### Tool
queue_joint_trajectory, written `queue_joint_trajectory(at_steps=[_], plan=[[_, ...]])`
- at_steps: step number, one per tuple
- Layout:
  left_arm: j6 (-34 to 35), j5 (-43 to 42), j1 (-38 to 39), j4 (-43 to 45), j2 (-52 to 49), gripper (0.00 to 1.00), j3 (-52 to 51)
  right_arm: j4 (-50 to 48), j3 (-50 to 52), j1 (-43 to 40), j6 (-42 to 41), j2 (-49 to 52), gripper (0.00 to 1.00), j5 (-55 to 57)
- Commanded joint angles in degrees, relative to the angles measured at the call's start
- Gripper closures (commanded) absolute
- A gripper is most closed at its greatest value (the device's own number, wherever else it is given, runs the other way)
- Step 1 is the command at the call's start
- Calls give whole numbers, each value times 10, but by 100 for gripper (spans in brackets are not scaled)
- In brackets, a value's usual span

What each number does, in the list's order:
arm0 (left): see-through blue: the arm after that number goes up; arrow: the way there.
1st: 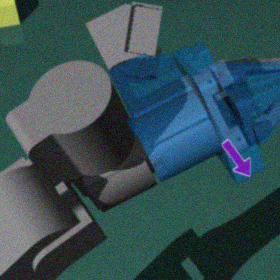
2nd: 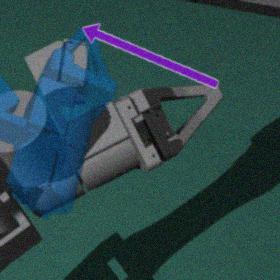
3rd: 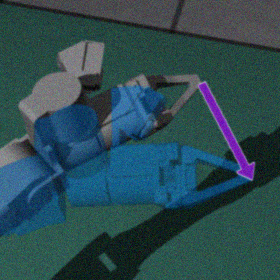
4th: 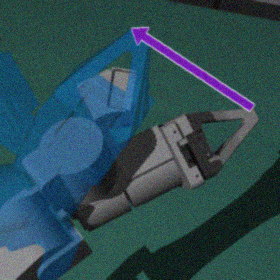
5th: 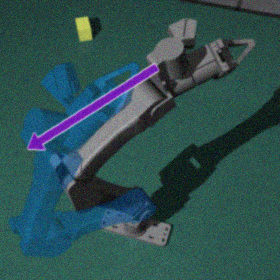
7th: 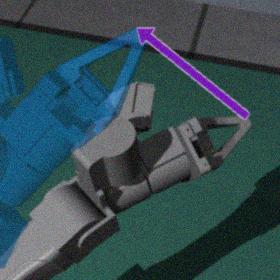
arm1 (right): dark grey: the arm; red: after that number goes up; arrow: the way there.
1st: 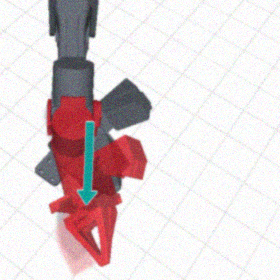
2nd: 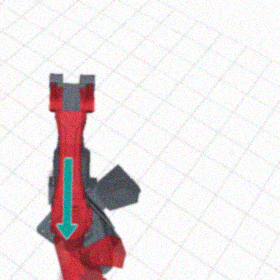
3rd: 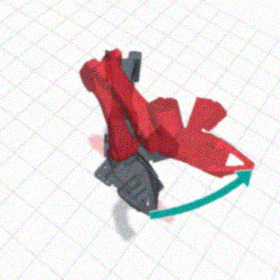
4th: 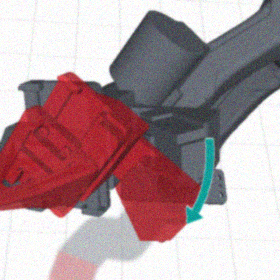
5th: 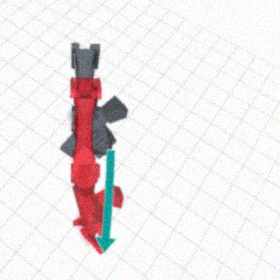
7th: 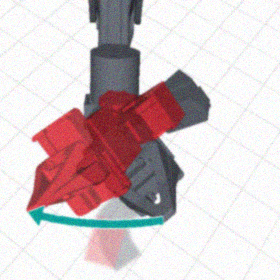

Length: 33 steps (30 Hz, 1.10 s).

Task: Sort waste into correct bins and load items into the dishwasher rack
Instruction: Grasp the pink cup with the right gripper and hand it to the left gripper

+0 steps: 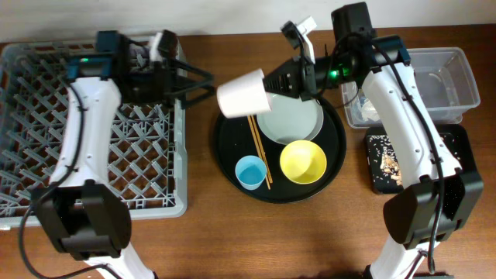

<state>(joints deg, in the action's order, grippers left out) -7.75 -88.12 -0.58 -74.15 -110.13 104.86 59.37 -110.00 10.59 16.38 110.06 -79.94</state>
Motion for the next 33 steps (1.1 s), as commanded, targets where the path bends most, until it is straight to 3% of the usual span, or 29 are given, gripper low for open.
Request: queue_joint_trajectory(at_steps=[1, 10, 14, 22, 24, 28, 33], plan=[[-16, -21, 44, -1, 21, 9, 1, -71, 3, 12, -131, 1, 96, 76], [-9, -21, 47, -1, 21, 11, 1, -146, 3, 48, -212, 2, 96, 169], [-9, -21, 47, -1, 21, 34, 1, -142, 3, 52, -214, 4, 96, 177], [-9, -21, 44, -1, 21, 35, 1, -117, 3, 52, -211, 9, 96, 177], [-9, -21, 40, -1, 21, 29, 1, -114, 3, 56, -212, 9, 96, 177], [-2, -21, 28, -1, 21, 8, 1, -116, 3, 66, -212, 9, 96, 177], [4, -21, 26, -1, 21, 8, 1, -118, 3, 67, -212, 9, 96, 177]])
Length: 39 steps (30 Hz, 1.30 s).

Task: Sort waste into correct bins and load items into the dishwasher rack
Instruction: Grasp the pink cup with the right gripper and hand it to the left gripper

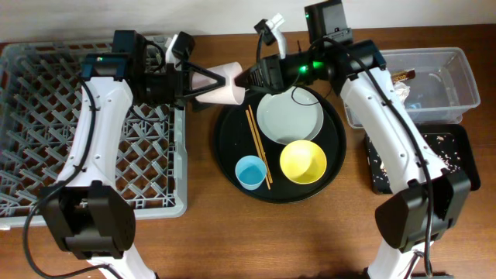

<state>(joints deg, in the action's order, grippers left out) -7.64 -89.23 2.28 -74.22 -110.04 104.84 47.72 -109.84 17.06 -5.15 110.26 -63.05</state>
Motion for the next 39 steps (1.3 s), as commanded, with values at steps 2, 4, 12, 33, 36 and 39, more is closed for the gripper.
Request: queue_joint_trajectory(at_steps=[2, 4, 12, 33, 36, 39], plan=[[3, -10, -3, 0, 21, 11, 1, -2, 2, 2, 3, 7, 96, 7], [3, -10, -3, 0, 21, 16, 1, -1, 2, 2, 3, 7, 96, 6], [3, -10, -5, 0, 21, 19, 1, -1, 2, 2, 3, 7, 96, 5], [3, -10, -22, 15, 21, 50, 1, 12, 2, -40, 1, 6, 41, -23], [3, -3, -38, 24, 21, 50, 1, 21, 2, -81, 1, 6, 34, -45], [3, 28, -56, 39, 21, 50, 1, 56, 2, -142, 2, 6, 30, -43]])
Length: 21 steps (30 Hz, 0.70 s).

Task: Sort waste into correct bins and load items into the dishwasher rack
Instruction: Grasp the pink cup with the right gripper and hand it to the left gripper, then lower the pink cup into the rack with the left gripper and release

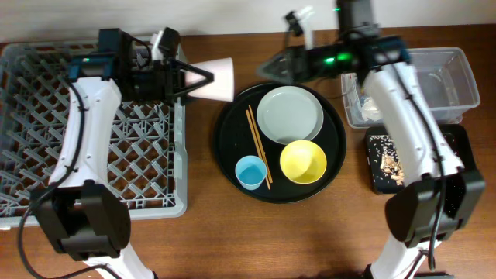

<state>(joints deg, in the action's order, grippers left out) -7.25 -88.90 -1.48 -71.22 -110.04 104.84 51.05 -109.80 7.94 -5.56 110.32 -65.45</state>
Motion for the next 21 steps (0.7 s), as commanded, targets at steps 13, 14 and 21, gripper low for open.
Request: queue_joint_trajectory(at_steps=[13, 14, 21], plan=[[70, 627, -32, 24, 21, 50, 46, 191, 1, -57, 51, 5, 14, 235], [82, 680, -32, 19, 21, 50, 50, 193, 1, -48, 51, 5, 8, 250], [109, 830, -32, -74, 21, 51, 51, 197, 1, 9, 31, 5, 2, 355]])
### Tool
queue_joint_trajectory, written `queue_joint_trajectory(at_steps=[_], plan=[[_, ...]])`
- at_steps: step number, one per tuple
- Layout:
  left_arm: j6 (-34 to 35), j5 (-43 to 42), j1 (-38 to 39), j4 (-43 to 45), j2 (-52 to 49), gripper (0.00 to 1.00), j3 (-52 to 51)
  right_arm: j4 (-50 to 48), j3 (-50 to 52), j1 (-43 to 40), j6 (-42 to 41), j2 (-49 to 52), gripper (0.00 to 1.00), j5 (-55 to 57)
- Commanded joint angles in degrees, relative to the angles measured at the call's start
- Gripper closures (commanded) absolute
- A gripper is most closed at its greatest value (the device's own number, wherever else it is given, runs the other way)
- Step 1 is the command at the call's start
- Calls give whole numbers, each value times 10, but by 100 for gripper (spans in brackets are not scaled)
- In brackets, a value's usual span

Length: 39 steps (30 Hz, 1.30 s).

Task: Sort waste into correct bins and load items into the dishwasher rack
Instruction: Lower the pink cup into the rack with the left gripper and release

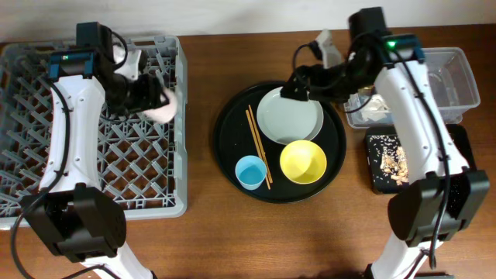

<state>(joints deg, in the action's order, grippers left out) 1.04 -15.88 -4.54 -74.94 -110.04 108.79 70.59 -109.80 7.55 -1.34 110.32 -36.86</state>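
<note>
My left gripper (pixel 149 97) is shut on a white paper cup (pixel 163 108), held low over the right part of the grey dishwasher rack (pixel 46 186). The cup is blurred and partly hidden by the fingers. My right gripper (pixel 294 85) hangs over the far rim of the black round tray (pixel 229 147), just at the edge of the white plate (pixel 291 116), with its jaws apart and nothing in them. On the tray also lie wooden chopsticks (pixel 259 147), a yellow bowl (pixel 303 161) and a small blue cup (pixel 250 171).
A clear plastic bin (pixel 446 81) with scraps stands at the right back. In front of it is a black bin (pixel 387 159) holding food crumbs. The rack's right wall stands between the rack and the tray.
My left gripper has carried the white cup from the gap between rack and tray to over the rack's right part. My right gripper has come down towards the plate's far edge.
My right gripper held the white cup above the tray while the left stood open by the rack. Then both grippers met at the cup. Then the left held it alone and the right had let go. Now the cup is over the rack.
</note>
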Motion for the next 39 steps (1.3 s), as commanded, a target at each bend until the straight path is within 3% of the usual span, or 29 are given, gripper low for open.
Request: queue_joint_trajectory(at_steps=[1, 8, 17, 23, 34, 39], plan=[[27, 103, -1, -62, 21, 50, 13, 2, 1, 15, -11, 5, 1, 74], [58, 174, -1, -219, 23, 51, 68, 2, 1, 14, -11, 6, 1, 76], [74, 143, -1, -218, 162, 50, 60, 2, 1, 14, -10, 6, 2, 76], [106, 144, -1, -214, 236, 50, -60, 2, 1, 14, -10, 6, 2, 76], [148, 140, 50, -56, 235, 50, -268, 6, 1, 14, -10, 6, 1, 76], [159, 196, 57, 40, 235, 50, -322, 6, 1, 14, -10, 6, 2, 76]])
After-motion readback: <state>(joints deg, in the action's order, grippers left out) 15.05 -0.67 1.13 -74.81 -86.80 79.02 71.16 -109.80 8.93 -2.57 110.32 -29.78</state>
